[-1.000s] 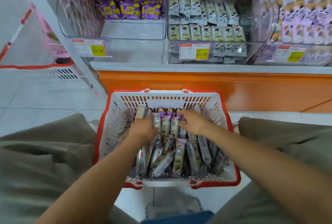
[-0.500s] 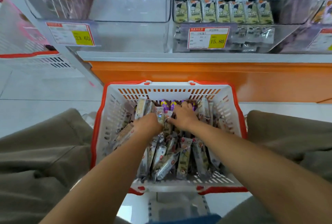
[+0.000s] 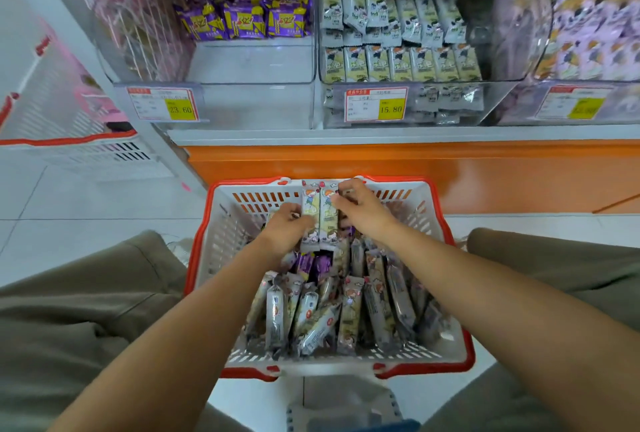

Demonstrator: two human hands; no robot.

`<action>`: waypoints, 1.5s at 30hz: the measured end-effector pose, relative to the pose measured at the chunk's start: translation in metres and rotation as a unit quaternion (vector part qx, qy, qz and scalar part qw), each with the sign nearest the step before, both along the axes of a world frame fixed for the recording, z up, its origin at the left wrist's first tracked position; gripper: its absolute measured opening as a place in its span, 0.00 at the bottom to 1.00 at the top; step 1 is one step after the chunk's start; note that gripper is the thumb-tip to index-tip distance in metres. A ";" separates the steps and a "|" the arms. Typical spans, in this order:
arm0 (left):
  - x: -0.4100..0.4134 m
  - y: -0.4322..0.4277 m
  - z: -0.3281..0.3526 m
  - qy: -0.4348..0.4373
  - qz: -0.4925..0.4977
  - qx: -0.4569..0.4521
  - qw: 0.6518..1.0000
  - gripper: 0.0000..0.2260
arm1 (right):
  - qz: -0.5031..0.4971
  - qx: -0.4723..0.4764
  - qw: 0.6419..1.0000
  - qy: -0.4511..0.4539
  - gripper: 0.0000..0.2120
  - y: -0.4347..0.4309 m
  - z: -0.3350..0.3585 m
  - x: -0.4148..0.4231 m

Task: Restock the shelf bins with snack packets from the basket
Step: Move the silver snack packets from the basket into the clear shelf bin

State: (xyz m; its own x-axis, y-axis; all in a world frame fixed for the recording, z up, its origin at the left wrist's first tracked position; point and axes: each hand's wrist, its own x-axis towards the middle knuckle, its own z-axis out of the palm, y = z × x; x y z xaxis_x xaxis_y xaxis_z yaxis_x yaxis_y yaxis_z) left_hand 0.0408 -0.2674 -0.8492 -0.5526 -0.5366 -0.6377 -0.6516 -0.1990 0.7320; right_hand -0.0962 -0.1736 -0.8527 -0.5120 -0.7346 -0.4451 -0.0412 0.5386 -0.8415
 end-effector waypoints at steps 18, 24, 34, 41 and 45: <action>-0.010 0.064 0.129 0.135 -0.068 -0.323 0.934 0.21 | -0.104 -0.066 0.986 0.116 0.30 0.041 0.148 0.010; -0.021 0.064 0.172 0.193 -0.131 -0.307 0.923 0.23 | -0.147 -0.094 0.973 0.153 0.27 0.042 0.191 -0.013; -0.063 -0.013 0.219 0.113 -0.069 -0.494 0.859 0.17 | -0.164 -0.127 0.953 0.222 0.24 0.003 0.255 -0.090; -0.099 -0.046 0.212 0.055 -0.143 -0.562 0.813 0.22 | -0.108 -0.015 0.942 0.316 0.27 -0.043 0.247 -0.122; -0.132 -0.052 0.218 0.028 -0.233 -0.640 0.731 0.21 | -0.083 0.065 0.925 0.366 0.33 -0.049 0.223 -0.137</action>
